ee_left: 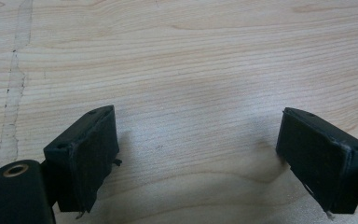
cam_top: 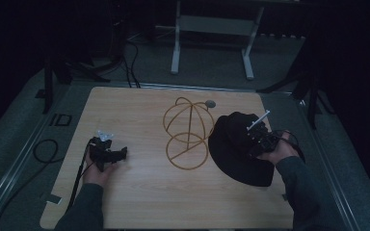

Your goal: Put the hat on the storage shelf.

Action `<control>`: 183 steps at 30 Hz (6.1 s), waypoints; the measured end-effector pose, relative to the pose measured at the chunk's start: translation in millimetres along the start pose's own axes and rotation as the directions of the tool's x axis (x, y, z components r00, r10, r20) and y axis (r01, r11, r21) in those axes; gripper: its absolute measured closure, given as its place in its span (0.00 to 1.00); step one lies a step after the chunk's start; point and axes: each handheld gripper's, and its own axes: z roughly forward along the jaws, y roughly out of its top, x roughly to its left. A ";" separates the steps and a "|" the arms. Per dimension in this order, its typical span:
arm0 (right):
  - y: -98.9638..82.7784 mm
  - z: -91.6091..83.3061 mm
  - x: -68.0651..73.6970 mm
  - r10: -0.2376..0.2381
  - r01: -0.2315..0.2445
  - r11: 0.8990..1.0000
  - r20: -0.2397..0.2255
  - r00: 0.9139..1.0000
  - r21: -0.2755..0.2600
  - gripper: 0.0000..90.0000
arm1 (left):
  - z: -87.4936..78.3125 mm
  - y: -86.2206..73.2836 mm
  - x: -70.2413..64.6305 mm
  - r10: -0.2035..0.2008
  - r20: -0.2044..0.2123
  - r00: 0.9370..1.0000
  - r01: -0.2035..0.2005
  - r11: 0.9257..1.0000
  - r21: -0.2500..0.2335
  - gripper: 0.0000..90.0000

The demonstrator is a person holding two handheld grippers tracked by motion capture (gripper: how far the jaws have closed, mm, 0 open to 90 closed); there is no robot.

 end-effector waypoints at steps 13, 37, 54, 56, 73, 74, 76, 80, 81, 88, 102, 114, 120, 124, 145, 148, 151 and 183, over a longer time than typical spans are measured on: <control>11.7 1.9 -4.2 0.009 -0.008 0.999 -0.022 1.000 0.051 0.75 | 0.0 0.0 0.0 0.000 0.000 1.000 0.000 1.000 0.000 0.14; 9.1 -17.7 -4.0 -0.017 0.018 0.999 0.015 1.000 -0.039 0.97 | 0.0 0.0 0.0 0.000 0.000 1.000 0.000 1.000 0.000 0.14; 7.2 -37.1 -8.1 0.004 -0.002 0.994 0.019 1.000 -0.110 0.97 | 0.0 0.0 0.1 0.002 -0.001 1.000 -0.002 1.000 0.000 0.14; 6.5 -42.4 -8.3 0.008 -0.006 0.991 0.020 1.000 -0.130 0.97 | 0.0 0.0 0.1 0.002 0.000 1.000 -0.002 1.000 0.000 0.14; 2.1 -72.5 -7.3 -0.003 0.011 0.976 0.038 0.999 -0.218 0.97 | 0.0 0.0 0.1 0.002 0.000 1.000 -0.002 1.000 0.000 0.14; 1.7 -75.7 -6.6 -0.006 0.014 0.974 0.038 0.999 -0.225 0.97 | 0.0 0.0 0.1 0.002 0.000 1.000 -0.002 1.000 0.000 0.14; 1.5 -77.2 -6.4 -0.006 0.015 0.973 0.039 0.999 -0.230 0.97 | 0.0 0.0 0.1 0.002 -0.001 1.000 -0.002 1.000 0.000 0.14; 0.5 -84.2 -6.6 -0.005 0.015 0.968 0.039 0.999 -0.252 0.97 | 0.0 0.1 0.1 0.002 0.000 1.000 -0.002 1.000 0.000 0.14; 0.5 -84.2 -6.6 -0.005 0.015 0.968 0.039 0.999 -0.252 0.97 | 0.0 0.1 0.1 0.002 0.000 1.000 -0.002 1.000 0.000 0.14; -3.1 -94.9 -10.1 -0.003 0.014 0.954 0.035 0.999 -0.300 0.97 | 0.0 0.0 0.0 0.000 0.000 1.000 0.000 1.000 0.000 0.14; -8.5 -108.5 -15.4 -0.037 0.050 0.941 0.044 0.998 -0.335 0.97 | -0.1 0.1 0.0 0.000 0.001 1.000 0.000 1.000 0.002 0.14; -12.7 -122.6 -23.6 -0.037 0.049 0.928 0.039 0.999 -0.369 0.97 | -0.2 0.1 0.0 0.001 -0.001 1.000 -0.001 1.000 0.003 0.14; -12.6 -128.8 -32.5 -0.057 0.063 0.925 0.025 0.998 -0.375 0.97 | -0.1 0.1 0.2 0.002 0.000 1.000 -0.002 1.000 0.002 0.14; -13.5 -131.6 -36.6 -0.065 0.065 0.922 0.014 0.998 -0.381 0.97 | -0.1 0.1 0.2 0.002 0.000 1.000 -0.002 1.000 0.002 0.14; -23.4 -157.1 -47.1 -0.146 0.105 0.891 -0.059 0.988 -0.441 0.97 | -0.2 0.2 0.2 0.002 0.000 1.000 -0.002 1.000 0.003 0.14; -23.3 -158.8 -46.1 -0.159 0.112 0.886 -0.066 0.985 -0.451 0.97 | -0.2 0.2 0.2 0.002 0.000 1.000 -0.002 1.000 0.003 0.14; -23.1 -161.2 -45.1 -0.172 0.121 0.881 -0.070 0.983 -0.457 0.97 | -0.2 0.2 0.2 0.002 0.000 1.000 -0.002 1.000 0.003 0.14; -15.0 -190.3 -28.8 -0.278 0.197 0.830 -0.081 0.957 -0.522 0.97 | -0.2 0.2 0.2 0.002 0.000 1.000 -0.002 1.000 0.003 0.14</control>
